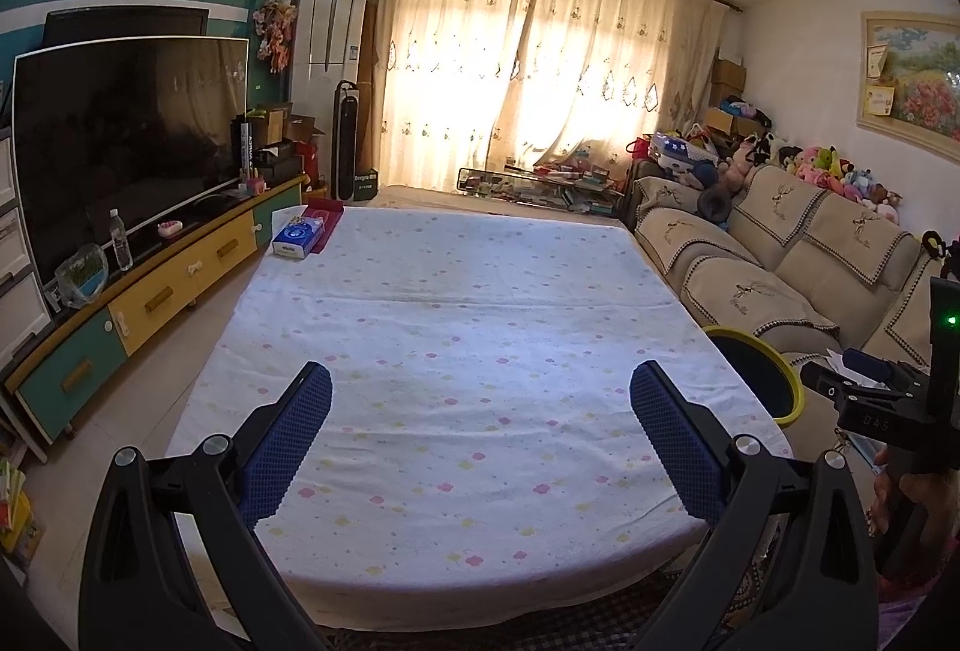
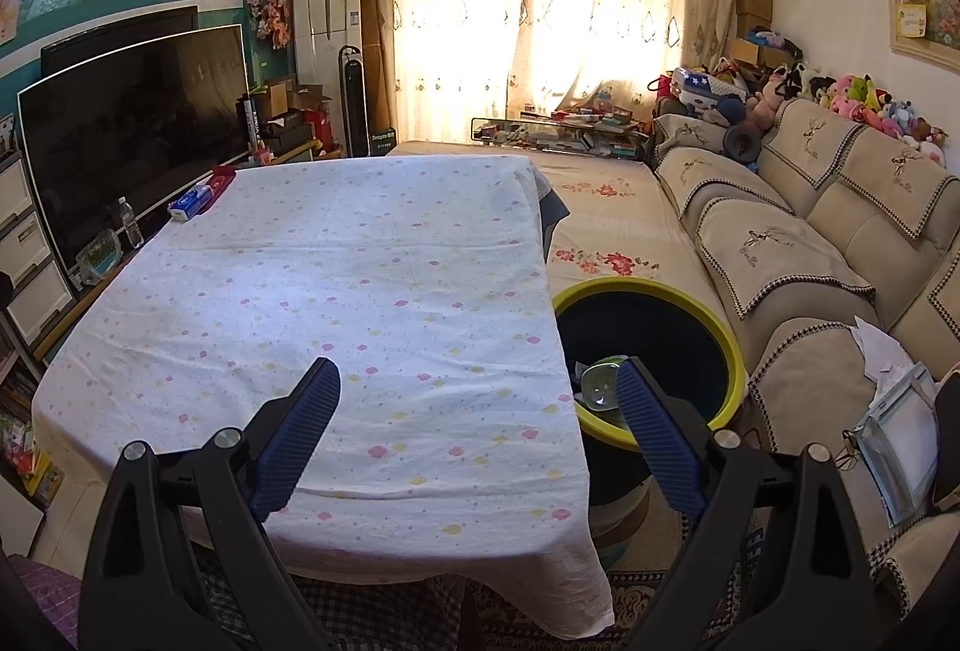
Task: Collect trash
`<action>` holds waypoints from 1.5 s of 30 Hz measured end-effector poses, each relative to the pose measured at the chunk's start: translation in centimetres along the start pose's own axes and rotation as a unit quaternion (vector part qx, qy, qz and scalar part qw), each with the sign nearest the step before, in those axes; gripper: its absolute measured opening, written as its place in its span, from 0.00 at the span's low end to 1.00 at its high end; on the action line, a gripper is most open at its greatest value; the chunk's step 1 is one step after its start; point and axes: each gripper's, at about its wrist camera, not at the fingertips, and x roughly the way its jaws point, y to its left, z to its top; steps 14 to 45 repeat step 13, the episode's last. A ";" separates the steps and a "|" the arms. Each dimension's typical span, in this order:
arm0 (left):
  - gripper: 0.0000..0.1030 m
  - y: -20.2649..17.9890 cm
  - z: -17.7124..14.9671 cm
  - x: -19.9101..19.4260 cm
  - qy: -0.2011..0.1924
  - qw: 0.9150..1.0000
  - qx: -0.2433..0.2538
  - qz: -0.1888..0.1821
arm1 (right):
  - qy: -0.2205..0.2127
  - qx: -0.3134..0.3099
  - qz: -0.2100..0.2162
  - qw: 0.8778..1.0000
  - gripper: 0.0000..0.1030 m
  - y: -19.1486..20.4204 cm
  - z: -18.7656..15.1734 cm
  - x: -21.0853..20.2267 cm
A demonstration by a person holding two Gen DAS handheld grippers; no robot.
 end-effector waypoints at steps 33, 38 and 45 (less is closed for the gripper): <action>0.95 2.5 1.8 9.4 0.079 0.997 -0.003 0.006 | 0.025 -0.007 0.025 0.999 0.89 0.7 1.5 4.6; 0.95 2.5 1.8 9.4 0.079 0.997 -0.003 0.006 | 0.025 -0.007 0.025 0.999 0.89 0.7 1.5 4.6; 0.95 2.5 1.8 9.4 0.079 0.997 -0.003 0.006 | 0.025 -0.007 0.025 0.999 0.89 0.7 1.5 4.6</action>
